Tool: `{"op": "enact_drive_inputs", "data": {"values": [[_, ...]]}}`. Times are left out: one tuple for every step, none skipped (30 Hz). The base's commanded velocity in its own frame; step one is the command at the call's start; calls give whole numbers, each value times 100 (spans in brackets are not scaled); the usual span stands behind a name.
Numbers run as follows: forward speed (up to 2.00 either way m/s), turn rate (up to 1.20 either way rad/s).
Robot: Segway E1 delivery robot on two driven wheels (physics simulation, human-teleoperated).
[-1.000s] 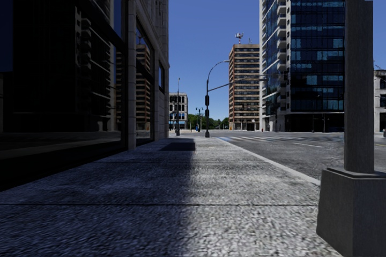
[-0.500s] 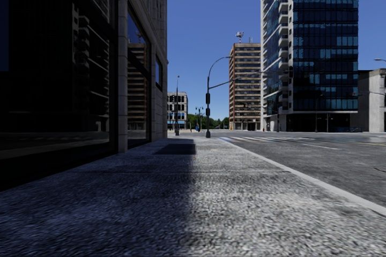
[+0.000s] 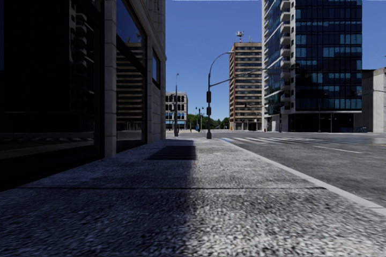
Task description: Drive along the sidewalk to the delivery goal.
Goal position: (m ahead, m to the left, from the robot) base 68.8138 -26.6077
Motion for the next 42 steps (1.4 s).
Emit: {"op": "enact_drive_inputs", "data": {"values": [[200,0],[200,0],[200,0],[200,0],[200,0],[200,0],[200,0],[200,0],[200,0],[200,0],[200,0],[200,0],[200,0],[200,0],[200,0],[200,0],[200,0],[200,0],[200,0],[200,0],[200,0],[200,0],[200,0],[200,0],[200,0],[200,0],[200,0],[200,0],[200,0],[200,0],[200,0],[200,0],[200,0],[200,0],[200,0],[200,0],[200,0],[200,0],[200,0],[200,0],[200,0],[200,0]]}}
